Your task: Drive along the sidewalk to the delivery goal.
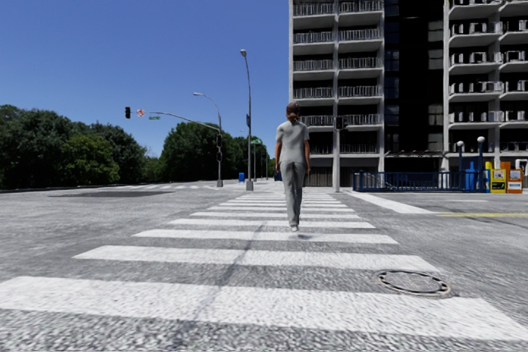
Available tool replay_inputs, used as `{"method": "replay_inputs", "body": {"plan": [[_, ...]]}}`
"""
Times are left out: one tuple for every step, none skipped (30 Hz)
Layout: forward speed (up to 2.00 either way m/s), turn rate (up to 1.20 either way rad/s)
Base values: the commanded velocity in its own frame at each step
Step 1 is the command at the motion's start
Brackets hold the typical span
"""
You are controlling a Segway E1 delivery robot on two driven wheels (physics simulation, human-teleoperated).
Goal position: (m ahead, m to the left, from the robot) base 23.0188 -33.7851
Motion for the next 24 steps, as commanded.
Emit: {"method": "replay_inputs", "body": {"plan": [[1.14, 0.00], [1.14, 0.00], [1.14, 0.00], [1.14, 0.00], [1.13, 0.00], [1.13, 0.00], [1.13, 0.00], [1.13, 0.00], [1.12, 0.00], [1.10, 0.00], [1.09, 0.00], [1.09, 0.00], [1.09, 0.00], [1.09, 0.00], [1.09, 0.00], [1.09, 0.00], [1.08, 0.00], [1.08, 0.00], [1.08, 0.00], [1.08, 0.00], [1.08, 0.00], [1.08, 0.00], [1.08, 0.00], [1.07, 0.00]]}}
